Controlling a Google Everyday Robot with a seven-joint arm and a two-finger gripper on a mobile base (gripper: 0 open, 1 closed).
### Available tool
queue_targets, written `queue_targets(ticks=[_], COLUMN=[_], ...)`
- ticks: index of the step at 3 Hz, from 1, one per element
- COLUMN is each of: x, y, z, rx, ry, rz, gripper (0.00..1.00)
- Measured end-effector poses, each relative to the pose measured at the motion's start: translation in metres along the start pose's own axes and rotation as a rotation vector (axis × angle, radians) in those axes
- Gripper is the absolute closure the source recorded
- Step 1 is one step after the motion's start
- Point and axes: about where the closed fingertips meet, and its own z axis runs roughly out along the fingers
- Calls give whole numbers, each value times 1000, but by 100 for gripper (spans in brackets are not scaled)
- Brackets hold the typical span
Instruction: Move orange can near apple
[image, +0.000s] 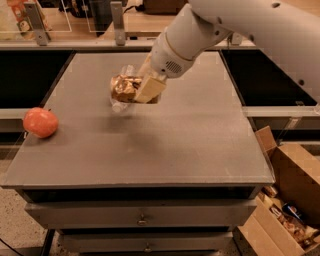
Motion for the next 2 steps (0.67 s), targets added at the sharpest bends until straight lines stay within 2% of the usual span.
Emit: queue_targets(ticks=[1,2], x=[-27,-26], y=[16,17], z=[14,15], rx=[-31,-35], ry=[9,11], rz=[-56,-54], gripper=[100,100])
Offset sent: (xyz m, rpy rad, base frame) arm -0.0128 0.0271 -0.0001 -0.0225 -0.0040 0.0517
